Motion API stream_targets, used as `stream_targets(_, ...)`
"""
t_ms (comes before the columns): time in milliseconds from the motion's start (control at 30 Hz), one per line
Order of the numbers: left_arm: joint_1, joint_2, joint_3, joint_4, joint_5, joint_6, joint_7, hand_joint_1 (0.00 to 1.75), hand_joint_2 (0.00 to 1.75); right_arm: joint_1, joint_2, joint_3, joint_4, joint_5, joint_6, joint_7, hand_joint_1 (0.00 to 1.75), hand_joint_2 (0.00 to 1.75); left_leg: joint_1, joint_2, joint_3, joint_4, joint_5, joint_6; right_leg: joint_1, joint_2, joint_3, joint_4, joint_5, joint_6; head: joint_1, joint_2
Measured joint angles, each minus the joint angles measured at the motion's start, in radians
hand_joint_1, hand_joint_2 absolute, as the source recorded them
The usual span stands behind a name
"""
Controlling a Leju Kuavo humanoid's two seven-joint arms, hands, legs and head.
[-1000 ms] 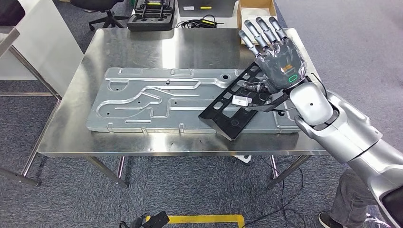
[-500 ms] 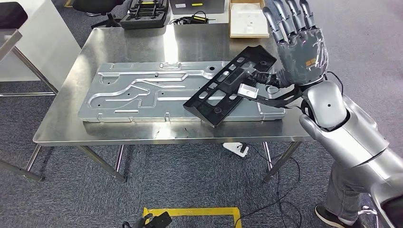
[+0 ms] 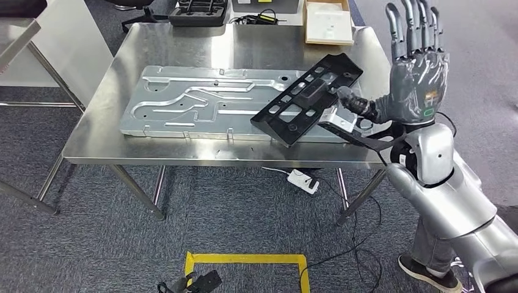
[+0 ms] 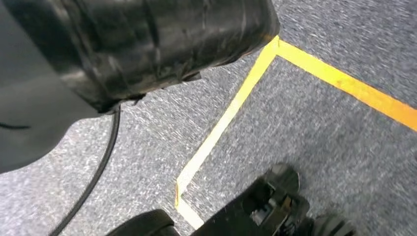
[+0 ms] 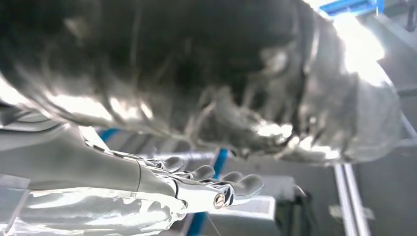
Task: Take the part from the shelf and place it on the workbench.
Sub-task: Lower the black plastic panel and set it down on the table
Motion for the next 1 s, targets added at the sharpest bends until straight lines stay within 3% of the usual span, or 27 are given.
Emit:
stream_targets(67, 0.014, 0.007, 0.000, 0.000, 0.006, 0.003, -0.024, 0.00, 0.00, 0.036, 0.003, -0.022, -0.021, -0.075, 0.002, -0.007, 0.00, 0.00, 0.001, 0.000, -0.026, 0.009, 0.015, -0.007, -0.006, 0.000, 0.069, -0.062, 0.055, 0.004, 0.000, 0.000)
stream_targets(100, 0.019, 0.010, 0.000, 0.000, 0.009, 0.005, -0.031, 0.00, 0.00, 0.049, 0.005, -0.032, -0.032, -0.112, 0.005, -0.009, 0.00, 0.00, 0.001, 0.000, -0.039, 0.016, 0.020, -0.011, -0.008, 0.000, 0.117, -0.127, 0.064, 0.005, 0.000, 0.000)
stream_targets(167, 0.025, 0.016, 0.000, 0.000, 0.012, 0.007, -0.036, 0.00, 0.00, 0.070, 0.009, -0.050, -0.052, -0.150, 0.009, -0.010, 0.00, 0.00, -0.002, -0.001, -0.058, 0.030, 0.031, -0.022, -0.005, 0.002, 0.185, -0.234, 0.049, -0.001, 0.000, 0.000)
stream_targets(233, 0.027, 0.020, 0.000, 0.000, 0.014, 0.009, -0.037, 0.00, 0.00, 0.085, 0.014, -0.063, -0.066, -0.164, 0.010, -0.014, 0.00, 0.00, -0.003, -0.003, -0.065, 0.031, 0.047, -0.033, 0.000, 0.002, 0.192, -0.263, 0.038, -0.015, -0.002, 0.000)
stream_targets(300, 0.030, 0.024, 0.000, 0.001, 0.016, 0.011, -0.037, 0.00, 0.00, 0.102, 0.018, -0.070, -0.075, -0.197, 0.008, -0.021, 0.00, 0.00, -0.002, -0.004, -0.077, 0.034, 0.045, -0.044, -0.002, -0.002, 0.176, -0.262, 0.056, -0.030, -0.001, 0.000)
stream_targets(333, 0.033, 0.025, 0.000, 0.001, 0.018, 0.014, -0.037, 0.00, 0.00, 0.117, 0.021, -0.075, -0.083, -0.228, 0.003, -0.028, 0.00, 0.00, -0.001, -0.004, -0.087, 0.052, 0.019, -0.050, -0.005, -0.004, 0.165, -0.264, 0.067, -0.038, -0.002, 0.000)
stream_targets(367, 0.035, 0.026, 0.000, 0.001, 0.022, 0.018, -0.037, 0.00, 0.00, 0.139, 0.025, -0.083, -0.095, -0.268, -0.007, -0.036, 0.00, 0.00, 0.002, -0.004, -0.101, 0.089, -0.026, -0.054, -0.006, -0.006, 0.153, -0.265, 0.079, -0.044, -0.002, 0.000)
stream_targets(433, 0.041, 0.027, 0.000, 0.001, 0.029, 0.028, -0.039, 0.00, 0.00, 0.204, 0.033, -0.110, -0.125, -0.355, -0.041, -0.063, 0.00, 0.00, 0.005, -0.003, -0.129, 0.209, -0.130, -0.062, -0.005, -0.009, 0.126, -0.264, 0.101, -0.050, -0.004, 0.000)
stream_targets(467, 0.044, 0.027, 0.000, 0.001, 0.033, 0.032, -0.041, 0.00, 0.00, 0.243, 0.039, -0.125, -0.139, -0.393, -0.059, -0.079, 0.00, 0.00, 0.005, -0.003, -0.137, 0.273, -0.161, -0.065, -0.004, -0.012, 0.112, -0.263, 0.112, -0.050, -0.004, 0.000)
stream_targets(500, 0.046, 0.028, 0.000, 0.001, 0.036, 0.036, -0.043, 0.00, 0.00, 0.283, 0.046, -0.140, -0.151, -0.425, -0.072, -0.096, 0.00, 0.00, 0.006, -0.003, -0.134, 0.316, -0.166, -0.065, -0.003, -0.013, 0.097, -0.262, 0.122, -0.050, -0.004, 0.000)
stream_targets(533, 0.049, 0.028, 0.000, 0.001, 0.039, 0.040, -0.045, 0.00, 0.00, 0.321, 0.053, -0.153, -0.162, -0.455, -0.080, -0.116, 0.00, 0.00, 0.006, -0.003, -0.118, 0.330, -0.152, -0.064, -0.002, -0.014, 0.081, -0.261, 0.133, -0.050, -0.004, 0.000)
stream_targets(567, 0.051, 0.028, 0.000, 0.001, 0.041, 0.043, -0.046, 0.00, 0.00, 0.359, 0.062, -0.166, -0.171, -0.484, -0.083, -0.139, 0.00, 0.00, 0.005, -0.003, -0.086, 0.309, -0.126, -0.060, 0.000, -0.014, 0.066, -0.260, 0.144, -0.049, -0.004, 0.000)
stream_targets(600, 0.052, 0.029, 0.000, 0.001, 0.043, 0.047, -0.048, 0.00, 0.00, 0.395, 0.071, -0.179, -0.180, -0.511, -0.084, -0.166, 0.00, 0.00, 0.005, -0.004, -0.037, 0.257, -0.105, -0.055, 0.001, -0.014, 0.054, -0.259, 0.154, -0.047, -0.004, 0.000)
stream_targets(633, 0.053, 0.031, 0.001, 0.001, 0.045, 0.051, -0.050, 0.00, 0.00, 0.434, 0.081, -0.192, -0.189, -0.535, -0.084, -0.192, 0.00, 0.00, 0.002, -0.005, 0.025, 0.181, -0.102, -0.049, 0.003, -0.014, 0.044, -0.259, 0.164, -0.044, -0.004, 0.000)
stream_targets(700, 0.053, 0.033, 0.002, 0.001, 0.051, 0.060, -0.052, 0.00, 0.00, 0.513, 0.111, -0.224, -0.207, -0.568, -0.085, -0.251, 0.00, 0.00, -0.003, -0.007, 0.120, 0.047, -0.127, -0.037, 0.005, -0.015, 0.038, -0.261, 0.182, -0.036, -0.003, 0.000)
stream_targets(733, 0.054, 0.034, 0.002, 0.001, 0.054, 0.063, -0.053, 0.00, 0.00, 0.551, 0.131, -0.240, -0.214, -0.580, -0.085, -0.278, 0.00, 0.00, -0.006, -0.007, 0.140, 0.011, -0.137, -0.033, 0.005, -0.016, 0.038, -0.266, 0.191, -0.030, -0.003, 0.000)
stream_targets(800, 0.059, 0.035, 0.003, 0.001, 0.058, 0.066, -0.053, 0.00, 0.00, 0.616, 0.170, -0.274, -0.220, -0.597, -0.085, -0.319, 0.00, 0.00, -0.006, -0.004, 0.132, -0.004, -0.121, -0.020, 0.003, -0.014, 0.036, -0.273, 0.205, -0.018, -0.003, 0.000)
stream_targets(833, 0.061, 0.035, 0.003, 0.001, 0.059, 0.067, -0.052, 0.00, 0.00, 0.644, 0.187, -0.290, -0.221, -0.601, -0.085, -0.330, 0.00, 0.00, -0.004, -0.002, 0.126, -0.009, -0.108, -0.013, 0.002, -0.011, 0.031, -0.266, 0.190, -0.013, -0.003, 0.000)
stream_targets(867, 0.063, 0.036, 0.003, 0.001, 0.059, 0.068, -0.052, 0.00, 0.00, 0.669, 0.201, -0.307, -0.222, -0.603, -0.085, -0.337, 0.00, 0.00, -0.002, 0.000, 0.116, -0.014, -0.093, -0.005, 0.002, -0.009, 0.022, -0.243, 0.156, -0.010, -0.001, 0.000)
stream_targets(933, 0.065, 0.037, 0.003, 0.001, 0.060, 0.070, -0.051, 0.00, 0.00, 0.707, 0.235, -0.345, -0.221, -0.614, -0.085, -0.346, 0.00, 0.00, -0.004, 0.001, 0.089, -0.015, -0.067, 0.007, 0.001, -0.006, -0.001, -0.144, 0.045, -0.007, 0.002, 0.000)
stream_targets(967, 0.066, 0.037, 0.004, 0.001, 0.061, 0.072, -0.051, 0.00, 0.00, 0.723, 0.256, -0.363, -0.220, -0.626, -0.084, -0.348, 0.00, 0.00, -0.005, 0.002, 0.071, -0.014, -0.055, 0.009, 0.001, -0.006, -0.006, -0.086, 0.004, -0.006, 0.003, 0.000)
stream_targets(1000, 0.067, 0.037, 0.004, 0.001, 0.063, 0.074, -0.050, 0.00, 0.00, 0.740, 0.277, -0.379, -0.218, -0.640, -0.084, -0.349, 0.00, 0.00, -0.007, 0.002, 0.053, -0.012, -0.042, 0.011, 0.001, -0.006, -0.003, -0.041, -0.013, -0.006, 0.003, 0.000)
